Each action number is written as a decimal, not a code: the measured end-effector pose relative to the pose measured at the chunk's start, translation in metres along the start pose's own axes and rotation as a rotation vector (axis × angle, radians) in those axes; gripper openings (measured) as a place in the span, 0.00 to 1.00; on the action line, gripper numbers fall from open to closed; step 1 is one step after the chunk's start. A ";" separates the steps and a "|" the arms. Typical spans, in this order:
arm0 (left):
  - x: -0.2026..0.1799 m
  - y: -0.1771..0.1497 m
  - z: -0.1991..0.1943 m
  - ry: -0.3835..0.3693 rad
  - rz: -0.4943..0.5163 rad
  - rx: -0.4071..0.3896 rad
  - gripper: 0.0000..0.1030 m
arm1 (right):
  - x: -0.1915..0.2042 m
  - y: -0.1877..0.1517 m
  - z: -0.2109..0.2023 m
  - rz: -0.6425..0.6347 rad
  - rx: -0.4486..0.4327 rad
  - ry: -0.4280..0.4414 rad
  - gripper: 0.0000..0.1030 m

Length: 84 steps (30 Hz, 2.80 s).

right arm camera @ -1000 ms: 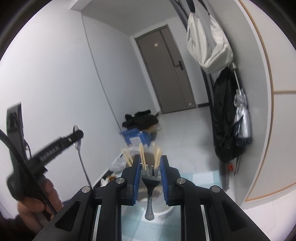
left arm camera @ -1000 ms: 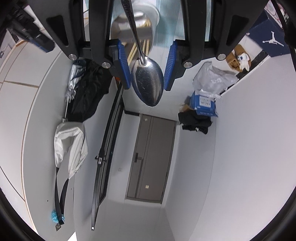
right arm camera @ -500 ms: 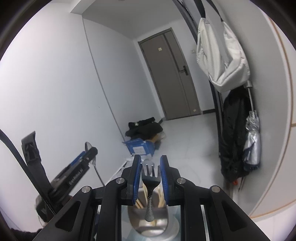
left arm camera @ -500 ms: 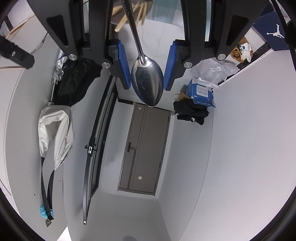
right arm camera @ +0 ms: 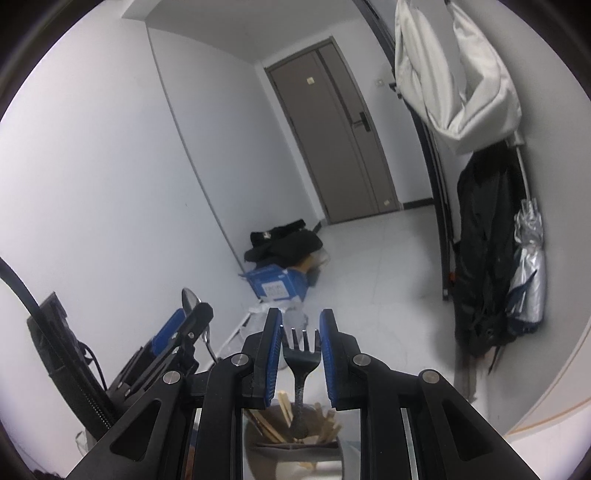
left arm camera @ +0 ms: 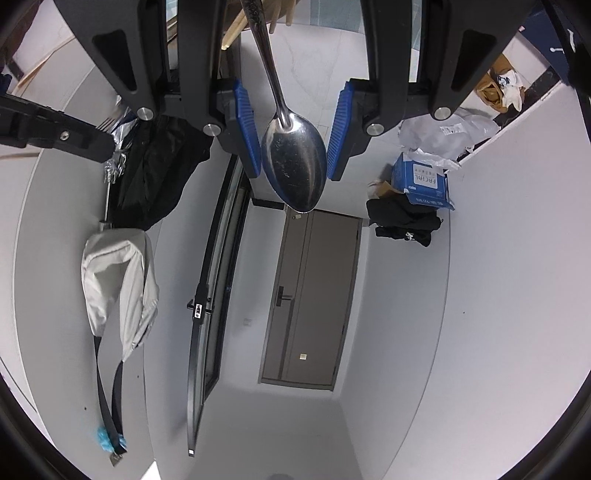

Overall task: Organize utensils
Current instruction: 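Lower the fork and spoon into the holder with both grippers, then open both grippers to release the fork and spoon into the holder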

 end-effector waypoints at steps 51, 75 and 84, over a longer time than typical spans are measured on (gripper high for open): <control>-0.001 -0.031 0.002 -0.282 0.060 0.329 0.31 | -0.004 -0.037 0.034 -0.056 0.147 0.030 0.19; 0.017 -0.024 -0.019 -0.086 -0.024 0.380 0.76 | 0.005 -0.055 0.056 -0.093 0.304 0.073 0.24; 0.019 -0.009 -0.041 -0.023 -0.036 0.326 0.92 | 0.006 -0.067 0.040 -0.100 0.307 0.054 0.35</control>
Point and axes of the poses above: each gripper's, at about its wrist camera, not at the fingertips, and z roughly the way its jaws point, x to its left, y to its top, the point moved 2 cm from there along z, roughly the way its jaws point, and after that the axes turned 4 degrees about -y, right-handed, at the moved point
